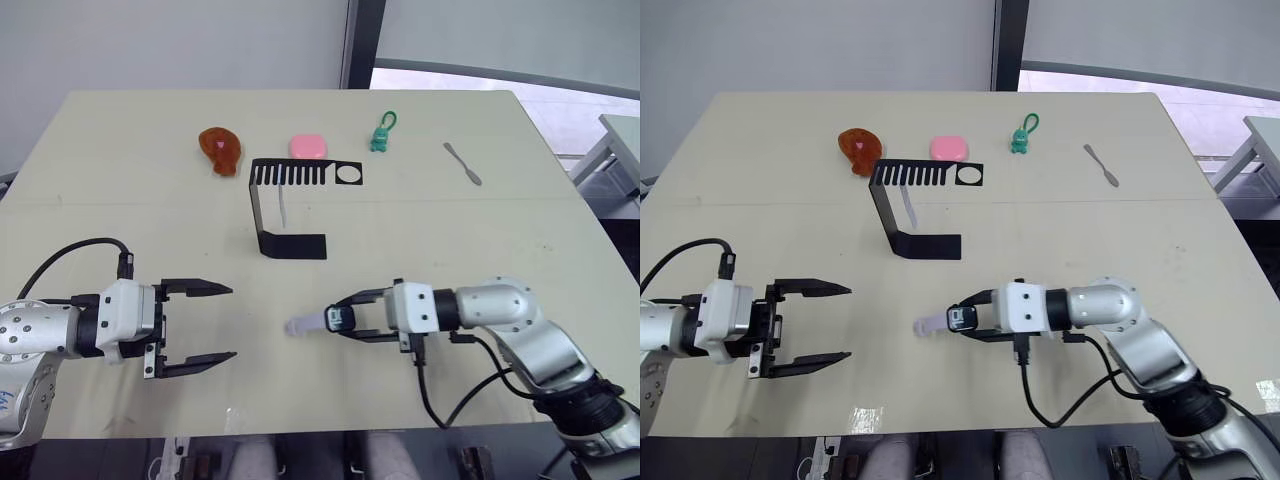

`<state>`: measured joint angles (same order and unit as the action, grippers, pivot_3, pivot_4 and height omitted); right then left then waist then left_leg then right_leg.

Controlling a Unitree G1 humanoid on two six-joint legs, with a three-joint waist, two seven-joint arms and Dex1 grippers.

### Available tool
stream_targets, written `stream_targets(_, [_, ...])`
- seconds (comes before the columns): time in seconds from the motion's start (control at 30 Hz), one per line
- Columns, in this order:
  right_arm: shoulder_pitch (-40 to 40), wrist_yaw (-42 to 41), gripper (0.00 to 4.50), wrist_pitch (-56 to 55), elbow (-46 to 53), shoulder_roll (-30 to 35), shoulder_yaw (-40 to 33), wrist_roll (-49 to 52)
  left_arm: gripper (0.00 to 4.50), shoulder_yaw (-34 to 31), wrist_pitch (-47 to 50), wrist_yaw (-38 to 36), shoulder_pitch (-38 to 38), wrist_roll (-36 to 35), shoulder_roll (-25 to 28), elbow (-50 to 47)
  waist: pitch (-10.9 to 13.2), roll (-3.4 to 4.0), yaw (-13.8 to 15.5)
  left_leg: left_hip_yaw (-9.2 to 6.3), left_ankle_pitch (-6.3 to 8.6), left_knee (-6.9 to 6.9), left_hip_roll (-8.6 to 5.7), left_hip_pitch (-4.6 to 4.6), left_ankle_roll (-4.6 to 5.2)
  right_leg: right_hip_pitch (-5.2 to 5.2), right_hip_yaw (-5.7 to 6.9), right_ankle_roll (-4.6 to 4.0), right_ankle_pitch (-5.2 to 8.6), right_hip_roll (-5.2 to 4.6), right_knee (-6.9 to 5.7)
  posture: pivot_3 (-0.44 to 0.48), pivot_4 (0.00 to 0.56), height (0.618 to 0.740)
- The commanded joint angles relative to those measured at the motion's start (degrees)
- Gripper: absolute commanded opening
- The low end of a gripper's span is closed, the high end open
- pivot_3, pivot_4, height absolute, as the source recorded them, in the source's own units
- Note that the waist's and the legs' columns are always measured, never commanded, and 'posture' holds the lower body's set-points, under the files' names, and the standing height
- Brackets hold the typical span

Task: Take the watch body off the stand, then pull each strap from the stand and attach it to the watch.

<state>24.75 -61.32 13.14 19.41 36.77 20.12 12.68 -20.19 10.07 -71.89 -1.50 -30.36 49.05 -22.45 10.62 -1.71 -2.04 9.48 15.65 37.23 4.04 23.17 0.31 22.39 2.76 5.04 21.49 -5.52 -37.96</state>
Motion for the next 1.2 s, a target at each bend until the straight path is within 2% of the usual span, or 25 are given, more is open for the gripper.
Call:
stream_targets(0.03, [2.1,2.1,1.52,2.7,-1.6,-3.3,2.5,-2.4,4.5,-0.2,0.1,0.2,0.2,-1.5,0.8,-1.1,0.0,0.0,0.0,0.0,0.0,0.0,0.0,0.01,0.0,0.0,0.01,0.0,0.0,0.0,0.0,0.0,0.15,0.74])
stream_targets(0.27, [0.0,1.1,1.52,1.1,-4.6,-1.3,4.2,-7.5,4.5,-0.5,0.0,0.2,-0.8,-1.1,1.1,-1.8,0.0,-0.01,0.4,0.0,0.02,0.04,-0.1,0.02,0.04,-0.01,0.03,0.0,0.0,-0.07,0.0,0.0,0.15,0.74])
stream_targets(0.7, [-2.5,0.1,1.52,2.2,-6.0,0.4,3.0,-7.3,4.5,0.5,-0.7,0.7,-1.4,-0.4,1.4,-2.1,0.0,-0.02,0.2,0.01,0.01,0.03,-0.04,0.0,0.02,-0.02,0.03,0.0,0.0,-0.02,-0.01,0.0,0.15,0.74])
stream_targets(0.9, [-2.9,-1.8,4.47,-0.3,-6.3,3.0,-1.2,-4.8,4.5,0.4,-0.9,0.4,-1.8,-0.3,1.9,-1.8,0.0,-0.02,0.3,0.01,0.01,0.03,-0.05,0.0,0.02,-0.02,0.03,0.0,0.0,-0.02,-0.01,0.0,0.15,0.74])
stream_targets(1.1, [-8.9,-6.6,4.47,-6.7,-9.3,9.9,-14.1,2.8,4.5,-3.2,-2.0,0.9,-5.2,-0.1,1.7,-0.1,0.0,-0.02,0.4,0.0,0.03,0.03,-0.08,0.0,0.04,-0.04,0.03,0.0,0.0,-0.04,0.01,0.0,0.15,0.74])
stream_targets(1.2, [-12.8,-9.4,4.47,-11.9,-13.8,10.5,-22.3,8.3,4.5,-6.5,-3.1,2.0,-7.2,0.3,0.8,2.7,0.0,-0.02,0.4,-0.01,0.03,0.05,-0.06,-0.01,0.05,-0.07,0.05,0.0,0.0,-0.03,0.04,0.0,0.15,0.74])
